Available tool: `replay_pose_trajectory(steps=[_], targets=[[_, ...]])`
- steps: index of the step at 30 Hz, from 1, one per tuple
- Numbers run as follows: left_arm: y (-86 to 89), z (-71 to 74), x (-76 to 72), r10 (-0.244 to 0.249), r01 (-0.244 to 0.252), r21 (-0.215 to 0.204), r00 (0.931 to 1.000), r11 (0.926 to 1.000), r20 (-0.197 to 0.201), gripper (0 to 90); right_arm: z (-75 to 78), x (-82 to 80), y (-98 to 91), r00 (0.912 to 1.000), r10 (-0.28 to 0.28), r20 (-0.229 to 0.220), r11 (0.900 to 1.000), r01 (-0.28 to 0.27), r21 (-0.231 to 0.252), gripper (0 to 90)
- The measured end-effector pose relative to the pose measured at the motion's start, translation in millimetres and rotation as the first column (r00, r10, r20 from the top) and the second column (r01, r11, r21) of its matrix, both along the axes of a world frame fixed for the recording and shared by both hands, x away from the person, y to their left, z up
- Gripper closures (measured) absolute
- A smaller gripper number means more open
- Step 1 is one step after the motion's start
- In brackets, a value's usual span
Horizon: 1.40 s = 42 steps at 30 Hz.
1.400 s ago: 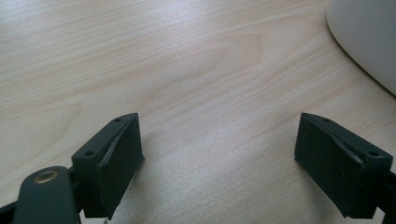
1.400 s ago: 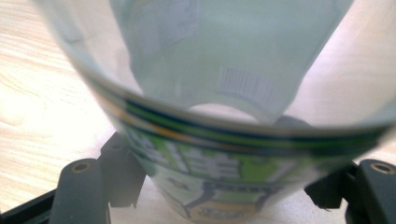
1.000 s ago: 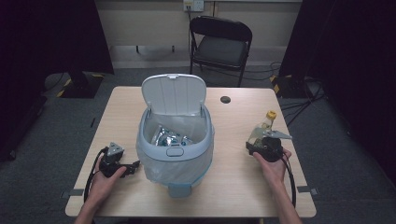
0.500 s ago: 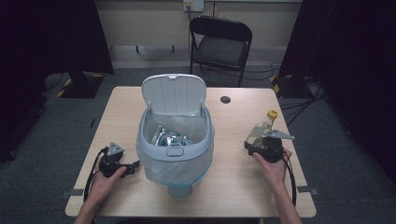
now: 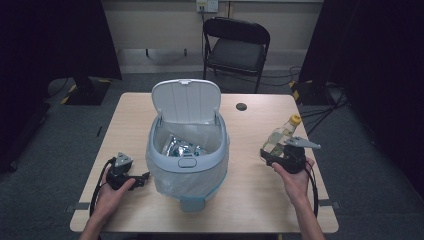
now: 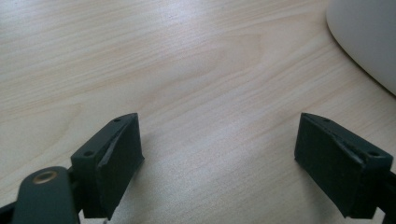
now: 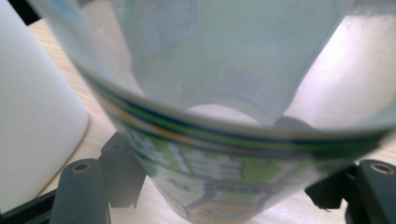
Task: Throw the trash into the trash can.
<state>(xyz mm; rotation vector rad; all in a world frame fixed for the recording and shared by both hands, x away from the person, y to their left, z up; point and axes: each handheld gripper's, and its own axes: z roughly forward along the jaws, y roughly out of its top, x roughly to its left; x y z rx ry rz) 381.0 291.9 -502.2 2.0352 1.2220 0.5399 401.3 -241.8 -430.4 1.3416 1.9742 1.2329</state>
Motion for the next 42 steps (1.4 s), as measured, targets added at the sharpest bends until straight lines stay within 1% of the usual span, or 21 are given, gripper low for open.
replay_pose_trajectory(steps=[4,10,16,22,26,30,34,39,40,42], targets=[[0.0,0.0,0.0,0.000,0.000,0.000,1.0000,1.0000,0.001,14.4,6.2,-1.7,1.9,0.9999,0.013,0.008,0.9999,-0.013,0.010,27.2],[0.0,0.0,0.0,0.001,-0.001,0.001,1.0000,1.0000,0.000,14.5,18.3,-4.4,2.6,0.9994,0.025,0.022,0.9989,-0.026,0.040,27.2],[0.0,0.0,0.0,0.001,-0.001,0.001,1.0000,1.0000,0.000,14.5,27.1,-8.6,6.2,0.9980,0.051,0.037,0.9980,-0.053,0.036,27.2],[0.0,0.0,0.0,0.001,-0.001,0.000,1.0000,1.0000,0.001,14.5,39.3,-12.4,10.3,0.9959,0.069,0.058,0.9961,-0.072,0.051,27.2],[0.0,0.0,0.0,0.000,0.000,0.000,1.0000,1.0000,0.000,14.5,46.1,-14.7,13.2,0.9941,0.081,0.071,0.9941,-0.086,0.066,27.2],[0.0,0.0,0.0,0.001,-0.001,0.000,1.0000,1.0000,0.000,14.5,53.8,-17.9,16.0,0.9916,0.091,0.091,0.9933,-0.097,0.063,27.2],[0.0,0.0,0.0,0.001,-0.001,0.000,1.0000,1.0000,0.001,14.4,62.4,-21.4,17.4,0.9879,0.105,0.114,0.9908,-0.114,0.073,27.2],[0.0,0.0,0.0,0.000,0.000,0.000,1.0000,1.0000,0.001,14.5,72.8,-24.8,20.2,0.9861,0.118,0.117,0.9881,-0.128,0.085,27.2],[0.0,0.0,0.0,0.001,-0.001,0.001,1.0000,1.0000,0.001,14.4,75.4,-25.7,20.9,0.9850,0.119,0.126,0.9885,-0.129,0.078,27.2],[0.0,0.0,0.0,0.001,-0.001,0.001,1.0000,1.0000,0.001,14.4,80.4,-27.0,21.9,0.9827,0.128,0.134,0.9868,-0.139,0.082,27.2]])
